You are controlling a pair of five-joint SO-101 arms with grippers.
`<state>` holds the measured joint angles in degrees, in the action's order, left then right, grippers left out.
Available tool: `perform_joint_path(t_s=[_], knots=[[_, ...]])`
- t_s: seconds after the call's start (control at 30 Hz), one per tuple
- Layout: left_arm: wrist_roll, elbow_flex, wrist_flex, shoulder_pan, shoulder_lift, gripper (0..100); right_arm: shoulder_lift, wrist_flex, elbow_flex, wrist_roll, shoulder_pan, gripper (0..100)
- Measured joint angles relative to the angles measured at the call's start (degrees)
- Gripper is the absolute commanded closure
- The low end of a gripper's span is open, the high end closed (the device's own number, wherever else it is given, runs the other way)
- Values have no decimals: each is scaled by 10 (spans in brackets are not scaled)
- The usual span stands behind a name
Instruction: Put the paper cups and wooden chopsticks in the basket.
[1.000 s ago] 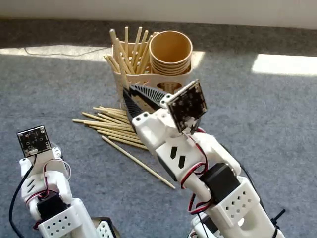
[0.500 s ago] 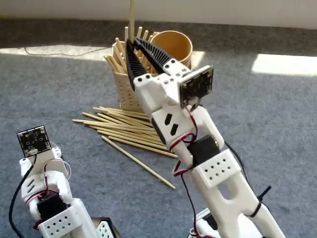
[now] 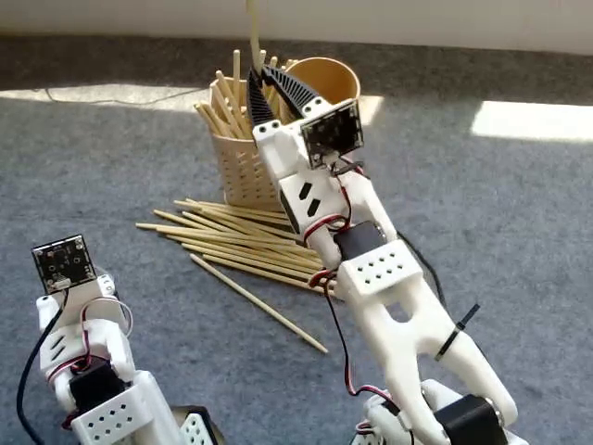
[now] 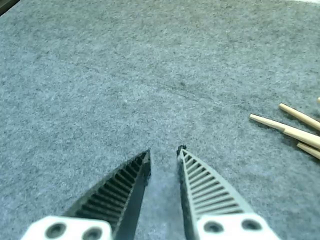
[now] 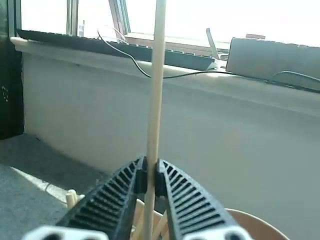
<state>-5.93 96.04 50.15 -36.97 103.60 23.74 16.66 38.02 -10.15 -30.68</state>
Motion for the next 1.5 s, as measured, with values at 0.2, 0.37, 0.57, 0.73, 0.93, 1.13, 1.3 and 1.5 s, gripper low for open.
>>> perform_joint_path(t_s=[0.2, 0.37, 0.57, 0.73, 0.93, 1.13, 1.3, 1.5], knots=[[0, 0, 0, 0, 0, 905, -2, 0, 0, -4, 0, 950], [0, 0, 0, 0, 0, 905, -2, 0, 0, -4, 0, 883], [0, 0, 0, 0, 0, 905, 1, -1, 0, -4, 0, 883], [0, 0, 0, 0, 0, 905, 62, -97, 0, -4, -7, 883], [0, 0, 0, 0, 0, 905, 127, -248, 0, -4, -40, 953], [0, 0, 0, 0, 0, 905, 145, -389, 0, -4, -81, 987], [0, 0, 0, 0, 0, 905, 145, -479, 0, -4, -127, 985], [0, 0, 0, 0, 0, 905, 131, -491, 29, -4, -160, 985]])
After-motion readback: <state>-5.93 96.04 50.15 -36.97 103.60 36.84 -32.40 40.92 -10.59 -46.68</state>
